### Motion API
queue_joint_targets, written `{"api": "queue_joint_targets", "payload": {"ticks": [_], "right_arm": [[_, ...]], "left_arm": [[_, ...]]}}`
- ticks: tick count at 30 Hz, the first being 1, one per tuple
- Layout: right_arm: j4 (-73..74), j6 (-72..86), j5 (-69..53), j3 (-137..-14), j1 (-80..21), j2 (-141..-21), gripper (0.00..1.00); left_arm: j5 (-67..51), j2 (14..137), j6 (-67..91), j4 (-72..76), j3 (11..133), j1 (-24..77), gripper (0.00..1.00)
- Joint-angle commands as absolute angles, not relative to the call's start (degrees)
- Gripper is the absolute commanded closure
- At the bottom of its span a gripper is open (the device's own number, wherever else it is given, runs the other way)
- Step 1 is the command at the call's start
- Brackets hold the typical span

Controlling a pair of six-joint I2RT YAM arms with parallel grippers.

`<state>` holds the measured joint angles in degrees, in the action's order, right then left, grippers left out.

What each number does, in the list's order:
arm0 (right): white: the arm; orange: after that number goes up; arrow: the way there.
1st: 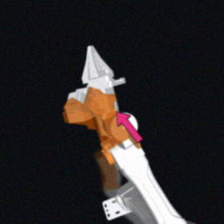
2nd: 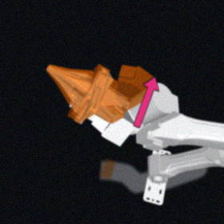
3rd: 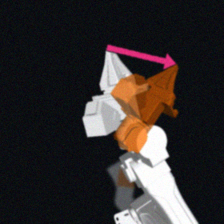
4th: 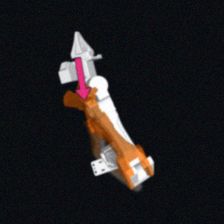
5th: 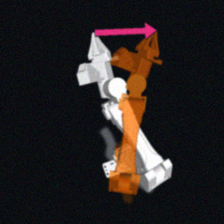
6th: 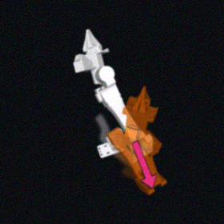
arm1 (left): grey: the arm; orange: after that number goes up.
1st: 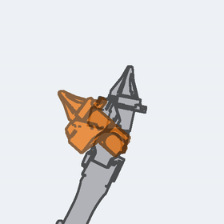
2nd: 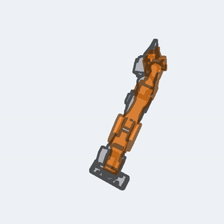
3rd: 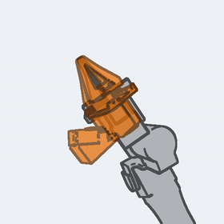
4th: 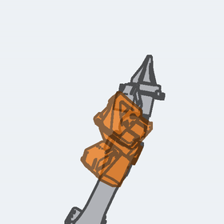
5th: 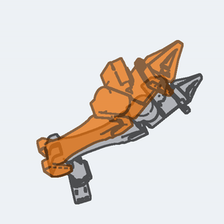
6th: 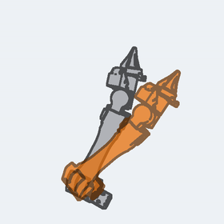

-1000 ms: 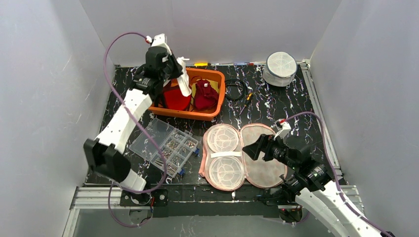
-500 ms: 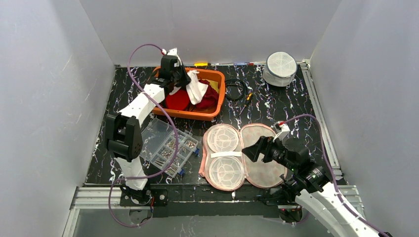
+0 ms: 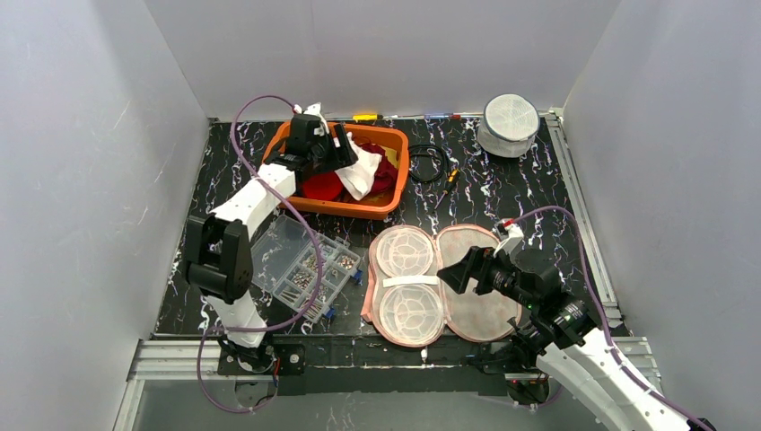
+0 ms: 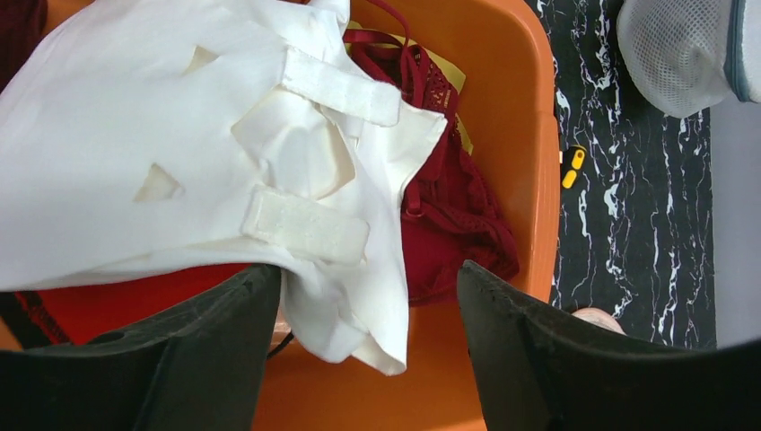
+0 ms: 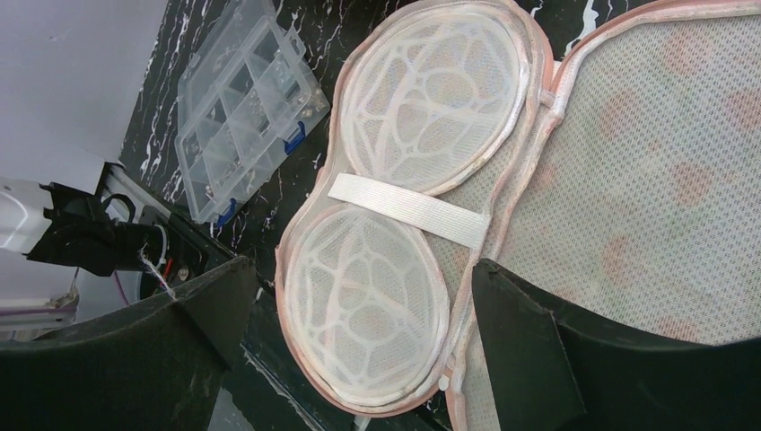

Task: Unzip the laundry bag and remove the bra
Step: Place the bra in the bin.

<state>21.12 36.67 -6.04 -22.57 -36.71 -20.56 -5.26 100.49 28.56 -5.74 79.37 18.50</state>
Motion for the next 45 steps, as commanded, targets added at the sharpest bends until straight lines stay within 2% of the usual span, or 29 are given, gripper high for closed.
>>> {"api": "queue_joint_targets", "payload": {"ticks": [1, 4, 6, 10, 12, 16, 22, 27, 30, 33, 36, 39, 41, 45], "right_arm": [[18.11, 36.22, -6.33, -21.99, -36.58, -20.96, 0.02], [17.68, 35.66, -6.09, -21.77, -36.65, -21.49, 0.02], [17.22, 35.36, -6.0, -21.62, -36.58, -22.09, 0.02], [15.76, 35.07, -5.89, -21.22, -36.64, -23.57, 0.02], [14.71, 34.92, -5.62, -20.94, -36.65, -24.31, 0.02], [15.16, 34.32, -3.77, -20.86, -36.58, -24.57, 0.02], [17.14, 34.54, -1.8, -21.29, -36.56, -22.79, 0.02], [18.96, 35.0, -1.17, -21.19, -36.57, -20.69, 0.02], [19.5, 35.48, -0.33, -21.42, -36.64, -19.71, 0.02], [20.17, 36.34, 2.58, -21.86, -36.64, -19.38, 0.02], [21.25, 37.5, 5.26, -22.35, -36.65, -20.09, 0.01], [23.67, 40.56, 11.14, -22.95, -36.63, -20.9, 0.01], [25.37, 42.79, 16.31, -22.95, -36.64, -20.97, 0.01], [29.01, 47.96, 28.02, -22.7, -36.58, -21.16, 0.06]], "left_arm": [[-1.58, 92.33, 28.5, -9.61, 78.65, 18.38, 0.3], [9.2, 89.34, 27.72, -17.75, 81.2, 19.14, 0.26], [11.15, 87.23, 27.1, -17.29, 80.49, 19.25, 0.26], [8.0, 86.79, 26.13, -11.64, 80.54, 19.25, 0.26], [3.52, 91.46, 25.35, -11.4, 86.6, 19.17, 0.28], [-4.97, 103.76, 25.29, -13.19, 98.18, 19.07, 0.47], [-2.97, 109.54, 27.48, -9.56, 93.35, 18.37, 0.73], [-4.18, 111.53, 28.39, -8.66, 89.12, 17.31, 0.8], [-4.83, 111.59, 28.88, -11.94, 91.44, 17.28, 0.84], [-5.41, 106.53, 28.57, -12.62, 92.42, 17.4, 0.8], [-5.81, 98.88, 29.24, -13.83, 90.86, 17.48, 0.66], [-5.73, 87.36, 31.22, -13.84, 83.78, 18.56, 0.51], [-3.62, 80.59, 31.27, -13.21, 76.46, 22.91, 0.45], [10.3, 71.4, 29.0, -17.61, 64.25, 41.04, 0.4]]}}
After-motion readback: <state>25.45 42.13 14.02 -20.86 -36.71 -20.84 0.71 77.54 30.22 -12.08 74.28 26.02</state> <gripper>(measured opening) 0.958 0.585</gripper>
